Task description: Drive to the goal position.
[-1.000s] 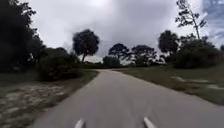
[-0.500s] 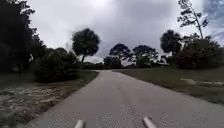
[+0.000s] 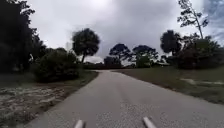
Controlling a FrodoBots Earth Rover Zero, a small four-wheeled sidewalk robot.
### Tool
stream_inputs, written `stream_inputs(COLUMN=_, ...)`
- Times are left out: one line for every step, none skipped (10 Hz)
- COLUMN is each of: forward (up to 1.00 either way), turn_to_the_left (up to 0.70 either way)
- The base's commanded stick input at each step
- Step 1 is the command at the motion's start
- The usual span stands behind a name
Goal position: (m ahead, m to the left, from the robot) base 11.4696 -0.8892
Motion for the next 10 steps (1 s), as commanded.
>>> stream_inputs(forward=0.85, turn_to_the_left=0.0)
stream_inputs(forward=0.85, turn_to_the_left=0.0)
stream_inputs(forward=0.85, turn_to_the_left=0.0)
stream_inputs(forward=0.85, turn_to_the_left=0.0)
stream_inputs(forward=0.85, turn_to_the_left=0.0)
stream_inputs(forward=0.85, turn_to_the_left=0.0)
stream_inputs(forward=0.85, turn_to_the_left=0.0)
stream_inputs(forward=0.85, turn_to_the_left=0.0)
stream_inputs(forward=0.85, turn_to_the_left=0.0)
stream_inputs(forward=0.85, turn_to_the_left=0.0)
